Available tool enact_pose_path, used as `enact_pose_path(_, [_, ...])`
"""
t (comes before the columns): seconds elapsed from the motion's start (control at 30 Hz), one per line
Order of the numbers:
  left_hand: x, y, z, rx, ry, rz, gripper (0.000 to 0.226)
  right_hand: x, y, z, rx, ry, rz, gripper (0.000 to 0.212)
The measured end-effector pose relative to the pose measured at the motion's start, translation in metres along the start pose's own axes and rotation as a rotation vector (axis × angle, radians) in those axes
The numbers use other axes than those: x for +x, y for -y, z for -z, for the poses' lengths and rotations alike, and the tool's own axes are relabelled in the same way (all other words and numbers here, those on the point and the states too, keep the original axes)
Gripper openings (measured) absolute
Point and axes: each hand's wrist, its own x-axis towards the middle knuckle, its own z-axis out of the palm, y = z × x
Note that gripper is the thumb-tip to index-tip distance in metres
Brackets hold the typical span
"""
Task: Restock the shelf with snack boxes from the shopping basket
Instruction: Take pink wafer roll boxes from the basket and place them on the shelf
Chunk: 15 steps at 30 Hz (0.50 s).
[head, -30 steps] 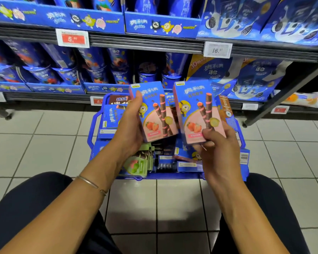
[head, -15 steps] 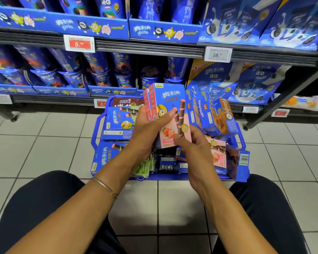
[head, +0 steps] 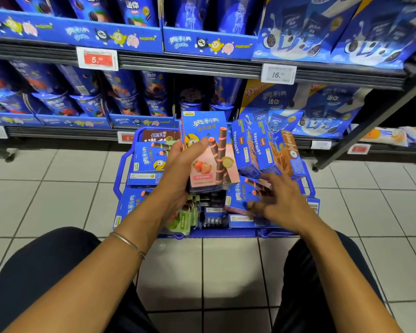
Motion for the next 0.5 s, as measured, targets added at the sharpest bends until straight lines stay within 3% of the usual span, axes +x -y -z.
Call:
enact_pose_path(0.07, [0.0,0.0,-0.002,0.006,-0.007,0.038,0.102,-0.002,-0.003,-0.004,-0.092,0.057,0.042,0.095])
enact_pose_path(0.13, [0.001,0.0,-0.004,-0.002,-0.015,0.05,0.108,-0.002,-0.005,-0.01,-0.172,0.033,0.086,0.104])
enact_pose_path(0.33, [0.003,0.0,-0.006,-0.041,-0.019,0.057,0.102,0.002,-0.002,-0.012,-0.302,-0.042,0.049,0.103])
enact_pose_path(0.5, [0.005,-0.008,-0.002,-0.094,-0.011,-0.006,0.083,-0.013,0.01,-0.006,-0.037,-0.027,-0.027,0.098])
